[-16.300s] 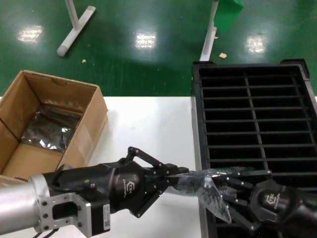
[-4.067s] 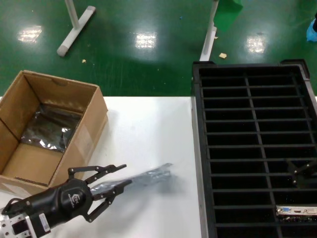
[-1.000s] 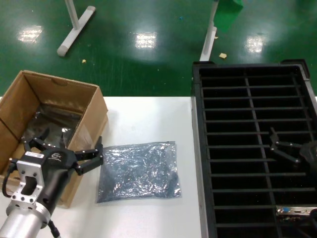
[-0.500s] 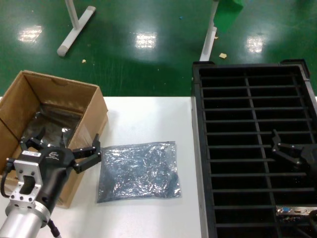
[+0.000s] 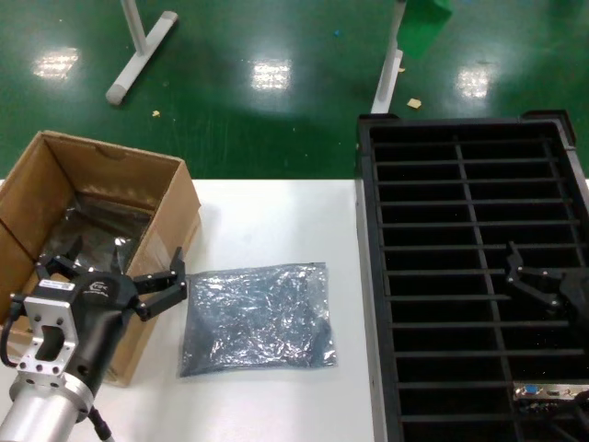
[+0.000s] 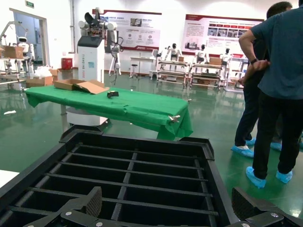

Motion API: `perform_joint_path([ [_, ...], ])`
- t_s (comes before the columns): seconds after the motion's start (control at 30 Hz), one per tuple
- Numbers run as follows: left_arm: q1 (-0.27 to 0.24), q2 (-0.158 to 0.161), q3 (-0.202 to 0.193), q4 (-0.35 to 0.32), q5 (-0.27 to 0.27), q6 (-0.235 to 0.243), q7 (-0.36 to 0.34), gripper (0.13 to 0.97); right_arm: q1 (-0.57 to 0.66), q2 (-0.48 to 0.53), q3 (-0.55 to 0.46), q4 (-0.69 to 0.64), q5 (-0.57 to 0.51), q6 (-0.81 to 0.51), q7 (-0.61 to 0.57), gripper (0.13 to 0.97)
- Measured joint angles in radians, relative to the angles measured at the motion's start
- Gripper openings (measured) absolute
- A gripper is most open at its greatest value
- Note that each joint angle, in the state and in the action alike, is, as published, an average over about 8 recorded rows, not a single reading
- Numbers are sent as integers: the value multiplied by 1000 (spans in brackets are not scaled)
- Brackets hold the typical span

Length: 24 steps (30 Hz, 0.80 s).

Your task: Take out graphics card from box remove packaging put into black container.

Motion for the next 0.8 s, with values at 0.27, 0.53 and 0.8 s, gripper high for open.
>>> perform_joint_path([
  [0.27, 1, 1, 1, -2, 3, -6, -5, 966, 0, -1, -1, -3, 6, 5, -3, 966],
  [0.53, 1, 2, 2, -4, 5, -12, -11, 966, 0, -2, -3, -5, 12, 10, -6, 966],
  [0.8, 2, 3, 2, -6, 8, -18, -16, 966, 0, -2, -4, -8, 18, 15, -9, 966],
])
